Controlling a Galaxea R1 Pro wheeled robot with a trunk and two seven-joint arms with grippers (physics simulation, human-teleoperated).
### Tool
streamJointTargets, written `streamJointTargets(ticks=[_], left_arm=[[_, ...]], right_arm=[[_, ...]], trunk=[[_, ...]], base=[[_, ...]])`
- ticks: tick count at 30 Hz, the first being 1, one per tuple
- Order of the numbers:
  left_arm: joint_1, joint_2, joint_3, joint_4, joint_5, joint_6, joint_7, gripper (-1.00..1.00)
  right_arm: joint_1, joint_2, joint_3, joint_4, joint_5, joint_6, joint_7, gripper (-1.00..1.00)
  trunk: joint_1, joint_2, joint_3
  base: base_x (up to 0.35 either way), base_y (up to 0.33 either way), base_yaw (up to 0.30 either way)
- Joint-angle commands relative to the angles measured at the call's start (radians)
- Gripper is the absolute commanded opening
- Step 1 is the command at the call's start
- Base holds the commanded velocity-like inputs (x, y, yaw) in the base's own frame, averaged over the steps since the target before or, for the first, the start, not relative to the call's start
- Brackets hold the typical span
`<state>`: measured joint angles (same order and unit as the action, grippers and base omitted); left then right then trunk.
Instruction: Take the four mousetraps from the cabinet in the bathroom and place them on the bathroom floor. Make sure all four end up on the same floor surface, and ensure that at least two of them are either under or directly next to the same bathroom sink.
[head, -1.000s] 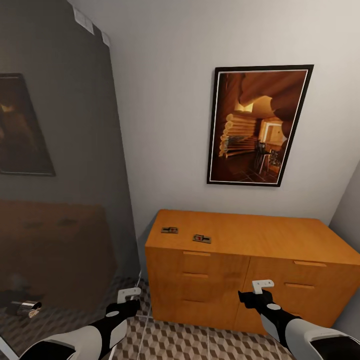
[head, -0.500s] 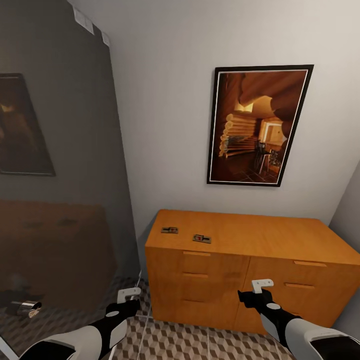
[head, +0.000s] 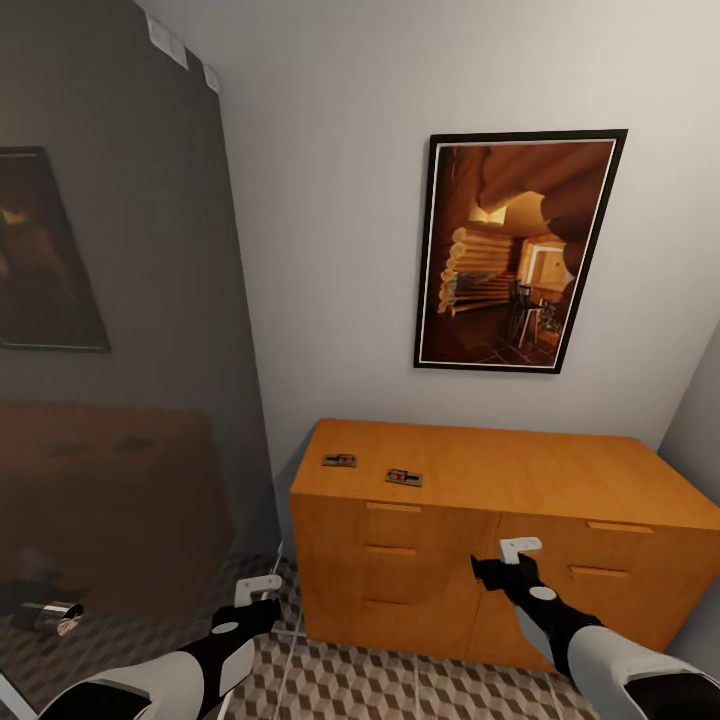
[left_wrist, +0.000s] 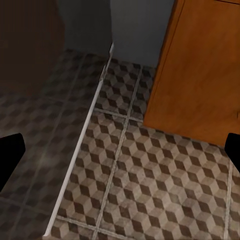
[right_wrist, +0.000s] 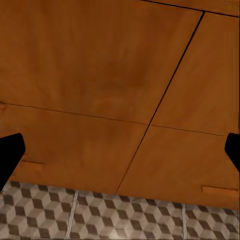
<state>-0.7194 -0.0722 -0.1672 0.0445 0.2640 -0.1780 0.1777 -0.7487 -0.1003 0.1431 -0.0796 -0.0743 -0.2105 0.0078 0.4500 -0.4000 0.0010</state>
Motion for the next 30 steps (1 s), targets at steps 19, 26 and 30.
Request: streamJointTargets(ticks=[19, 26, 30], left_arm=[[0.000, 0.010, 0.000, 0.000, -0.002, 0.000, 0.000, 1.00], [0.000, 0.011, 0.000, 0.000, -0.002, 0.000, 0.000, 1.00], [0.000, 0.011, 0.000, 0.000, -0.002, 0.000, -0.001, 1.00]], right_arm=[[-0.001, 0.000, -0.006, -0.479, -0.010, 0.218, -0.001, 1.00], [-0.001, 0.003, -0.009, -0.581, -0.016, 0.265, -0.001, 1.00], [-0.003, 0.004, -0.008, -0.622, -0.016, 0.275, -0.002, 1.00]], trunk=[[0.000, 0.000, 0.000], [0.000, 0.000, 0.000], [0.000, 0.000, 0.000]], base=[[0.000, 0.000, 0.000], [0.000, 0.000, 0.000], [0.000, 0.000, 0.000]])
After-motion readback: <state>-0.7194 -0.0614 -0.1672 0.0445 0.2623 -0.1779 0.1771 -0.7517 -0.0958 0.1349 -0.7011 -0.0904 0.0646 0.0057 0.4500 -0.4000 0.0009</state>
